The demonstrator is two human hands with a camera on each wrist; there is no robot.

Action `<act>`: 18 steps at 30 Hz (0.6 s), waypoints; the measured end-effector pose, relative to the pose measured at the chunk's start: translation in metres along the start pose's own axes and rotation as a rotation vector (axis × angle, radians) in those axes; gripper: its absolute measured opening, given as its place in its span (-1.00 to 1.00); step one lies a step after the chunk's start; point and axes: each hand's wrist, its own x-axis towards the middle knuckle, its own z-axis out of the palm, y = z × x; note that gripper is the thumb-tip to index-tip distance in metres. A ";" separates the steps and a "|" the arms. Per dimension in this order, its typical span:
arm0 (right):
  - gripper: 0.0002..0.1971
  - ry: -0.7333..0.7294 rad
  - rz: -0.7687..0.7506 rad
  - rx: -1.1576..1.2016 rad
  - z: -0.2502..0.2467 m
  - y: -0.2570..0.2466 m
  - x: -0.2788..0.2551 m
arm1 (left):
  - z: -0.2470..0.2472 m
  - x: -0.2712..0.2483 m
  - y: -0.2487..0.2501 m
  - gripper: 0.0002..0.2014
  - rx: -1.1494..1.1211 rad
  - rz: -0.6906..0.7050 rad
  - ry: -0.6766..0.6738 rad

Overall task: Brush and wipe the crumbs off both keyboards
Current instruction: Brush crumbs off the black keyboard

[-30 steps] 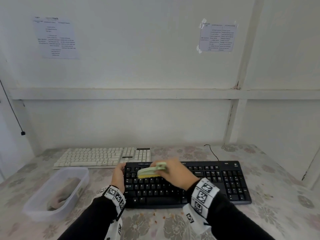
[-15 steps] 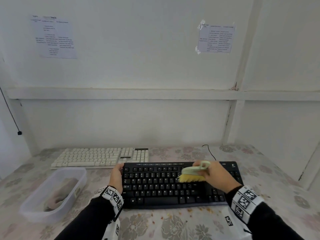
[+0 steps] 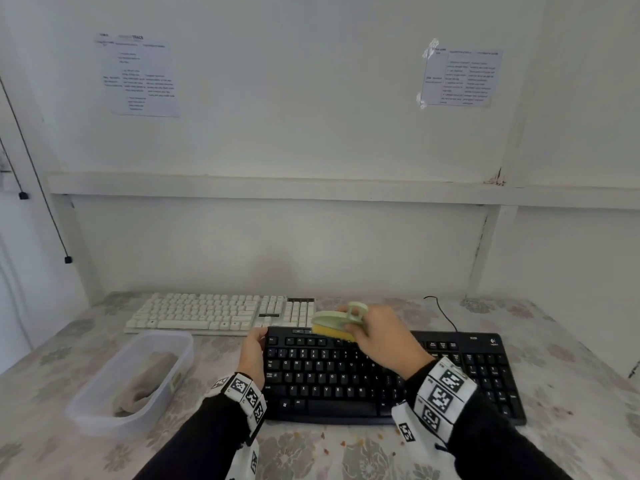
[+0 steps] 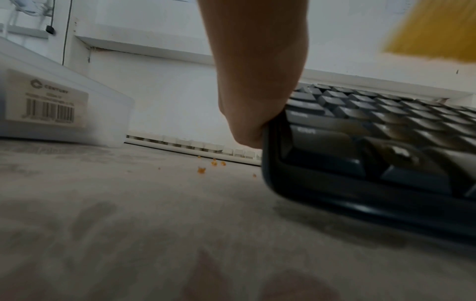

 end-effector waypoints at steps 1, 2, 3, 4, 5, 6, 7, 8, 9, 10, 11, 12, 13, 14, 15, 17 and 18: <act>-0.76 -0.020 -0.014 0.009 0.009 -0.009 0.009 | 0.000 0.000 0.000 -0.68 0.013 0.004 0.007; -0.75 -0.039 -0.021 0.019 0.018 -0.017 0.017 | -0.001 0.001 0.001 -0.70 0.020 0.004 0.011; -0.74 -0.058 -0.026 0.029 0.025 -0.025 0.024 | -0.001 0.001 0.001 -0.71 0.031 0.004 0.013; -0.72 -0.075 -0.034 0.038 0.032 -0.031 0.031 | -0.002 0.000 0.001 -0.71 0.046 0.013 0.014; -0.71 -0.084 -0.049 0.046 0.037 -0.037 0.035 | -0.003 -0.002 0.003 -0.70 0.059 0.029 0.025; -0.70 -0.090 -0.058 0.046 0.042 -0.041 0.040 | -0.004 0.000 0.002 -0.66 0.067 0.044 0.029; -0.71 -0.095 -0.065 0.031 0.046 -0.043 0.043 | -0.006 0.002 0.002 -0.59 0.068 0.051 0.042; -0.71 -0.100 -0.065 0.005 0.049 -0.044 0.045 | -0.008 0.004 0.002 -0.55 0.066 0.050 0.045; -0.71 -0.102 -0.064 -0.017 0.049 -0.044 0.046 | -0.008 0.003 0.002 -0.56 0.064 0.043 0.059; -0.70 -0.103 -0.059 -0.026 0.049 -0.042 0.046 | -0.007 0.001 0.003 -0.60 0.057 0.026 0.061; -0.69 -0.107 -0.051 -0.032 0.047 -0.041 0.045 | -0.005 -0.003 0.005 -0.64 0.050 0.004 0.049; -0.67 -0.113 -0.033 -0.038 0.044 -0.037 0.044 | -0.003 -0.004 0.005 -0.68 0.031 -0.012 0.029; -0.66 -0.117 -0.006 -0.042 0.040 -0.033 0.041 | -0.002 -0.004 0.005 -0.69 0.014 -0.024 0.024; -0.66 -0.116 0.031 -0.041 0.036 -0.028 0.039 | -0.001 -0.002 0.004 -0.70 0.002 -0.028 0.020; -0.67 -0.109 0.068 -0.041 0.033 -0.022 0.037 | -0.001 -0.003 0.005 -0.70 -0.002 -0.028 0.026; -0.69 -0.087 0.140 -0.034 0.028 -0.006 0.029 | -0.002 -0.002 0.005 -0.69 -0.004 -0.033 0.036; -0.70 -0.076 0.168 -0.028 0.025 0.001 0.024 | -0.002 -0.001 0.004 -0.68 -0.003 -0.034 0.041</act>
